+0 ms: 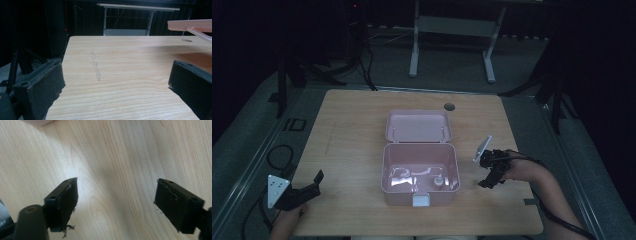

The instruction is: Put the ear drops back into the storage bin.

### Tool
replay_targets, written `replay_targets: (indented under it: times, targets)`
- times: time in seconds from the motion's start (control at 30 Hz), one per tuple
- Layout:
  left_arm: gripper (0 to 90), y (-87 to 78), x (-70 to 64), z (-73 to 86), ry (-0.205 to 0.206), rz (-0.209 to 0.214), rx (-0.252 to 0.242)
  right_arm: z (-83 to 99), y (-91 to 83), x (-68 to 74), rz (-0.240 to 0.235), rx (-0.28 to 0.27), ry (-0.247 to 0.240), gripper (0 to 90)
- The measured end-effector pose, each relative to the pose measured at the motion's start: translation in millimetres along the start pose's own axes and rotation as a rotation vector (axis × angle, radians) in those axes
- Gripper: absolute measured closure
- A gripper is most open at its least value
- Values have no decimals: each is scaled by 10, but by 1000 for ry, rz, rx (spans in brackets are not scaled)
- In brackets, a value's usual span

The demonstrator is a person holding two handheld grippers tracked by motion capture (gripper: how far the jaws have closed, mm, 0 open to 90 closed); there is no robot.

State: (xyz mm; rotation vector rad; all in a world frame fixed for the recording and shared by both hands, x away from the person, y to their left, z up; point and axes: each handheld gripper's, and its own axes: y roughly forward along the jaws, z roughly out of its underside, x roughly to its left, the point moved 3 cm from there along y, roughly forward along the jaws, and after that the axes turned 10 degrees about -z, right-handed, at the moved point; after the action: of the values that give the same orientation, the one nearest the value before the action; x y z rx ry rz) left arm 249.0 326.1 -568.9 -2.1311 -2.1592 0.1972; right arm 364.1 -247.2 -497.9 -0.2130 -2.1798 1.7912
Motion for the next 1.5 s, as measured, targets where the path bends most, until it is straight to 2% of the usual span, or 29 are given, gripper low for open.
replay_targets:
  times: [0.03, 0.1, 0.17, 0.3, 0.4, 0.5, 0.6, 0.67, 0.77, 0.93, 0.97, 1.1, 1.23, 1.33, 1.5]
  targets:
    - [4, 0, 0, 0, 0, 0, 0, 22, 6, -19, 8, -10, 15, 144]
    - [4, 0, 2, 0, 0, 0, 1, 66, 18, -69, 72, -37, 53, 142]
    - [4, -1, 1, 0, 0, 0, 0, 120, 20, -108, 98, -76, 83, 134]
    - [4, -1, 1, 0, 0, 0, 0, 241, 25, -194, 184, -191, 142, 133]
    - [4, 0, 1, 0, -1, -1, 0, 333, 61, -242, 211, -274, 201, 134]
    - [4, 0, 1, 0, -1, -2, 0, 427, 128, -278, 238, -312, 248, 134]
    - [4, -1, 1, 0, -1, -2, 0, 510, 200, -303, 276, -326, 281, 135]
    - [4, -1, 1, 0, -1, -2, 0, 558, 243, -318, 301, -353, 326, 135]
    - [4, -2, 2, 0, -2, -2, -1, 627, 281, -342, 336, -436, 404, 135]
    - [4, -2, 3, 0, -2, 0, 0, 738, 291, -371, 392, -617, 546, 135]
    - [4, -2, 2, 0, -2, -1, 0, 759, 295, -375, 419, -647, 567, 135]
    - [4, -2, 2, 0, -2, -1, -1, 818, 355, -384, 446, -743, 663, 135]
    - [4, -2, 2, 0, -2, -2, 0, 837, 424, -363, 499, -800, 715, 135]
    - [4, -2, 2, 0, -2, -1, -1, 828, 456, -339, 564, -821, 729, 135]
    - [4, -2, 2, 0, -1, -1, -1, 814, 499, -310, 614, -852, 735, 134]
